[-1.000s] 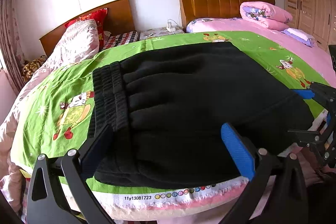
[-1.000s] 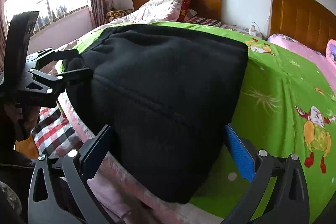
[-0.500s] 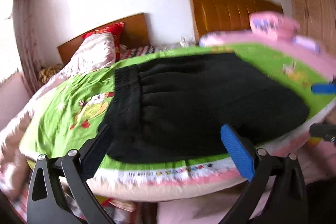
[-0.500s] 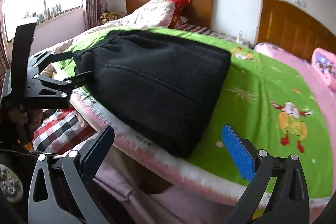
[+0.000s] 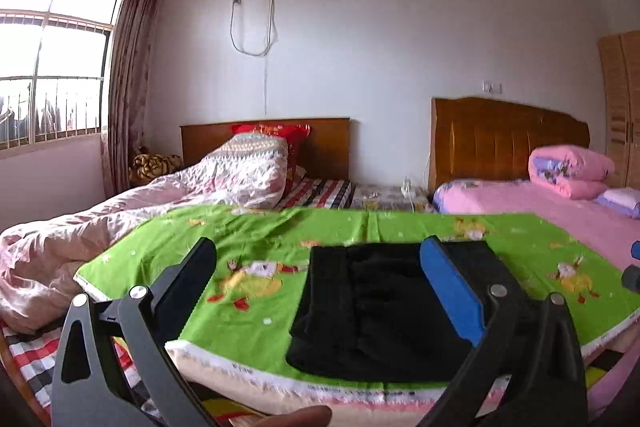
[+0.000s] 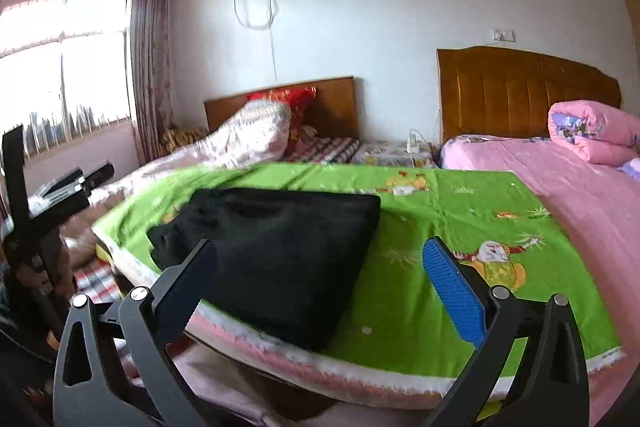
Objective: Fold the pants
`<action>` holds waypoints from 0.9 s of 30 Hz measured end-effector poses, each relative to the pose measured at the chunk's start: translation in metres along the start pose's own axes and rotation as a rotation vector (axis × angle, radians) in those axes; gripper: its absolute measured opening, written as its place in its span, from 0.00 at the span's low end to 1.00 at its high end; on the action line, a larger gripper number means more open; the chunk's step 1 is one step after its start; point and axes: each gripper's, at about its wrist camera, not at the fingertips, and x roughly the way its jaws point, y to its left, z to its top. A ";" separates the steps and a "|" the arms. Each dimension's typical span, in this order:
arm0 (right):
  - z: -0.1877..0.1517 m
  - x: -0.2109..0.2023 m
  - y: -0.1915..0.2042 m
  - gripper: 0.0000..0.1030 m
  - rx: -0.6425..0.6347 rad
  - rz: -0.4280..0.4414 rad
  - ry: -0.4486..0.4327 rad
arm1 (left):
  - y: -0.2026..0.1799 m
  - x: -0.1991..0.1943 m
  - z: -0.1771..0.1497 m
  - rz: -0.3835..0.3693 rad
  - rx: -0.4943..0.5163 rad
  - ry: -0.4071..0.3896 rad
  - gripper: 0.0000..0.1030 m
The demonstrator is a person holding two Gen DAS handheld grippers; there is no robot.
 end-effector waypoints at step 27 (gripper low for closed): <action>-0.046 0.011 0.001 0.96 0.000 -0.059 0.064 | -0.028 0.031 -0.039 -0.075 0.036 0.215 0.99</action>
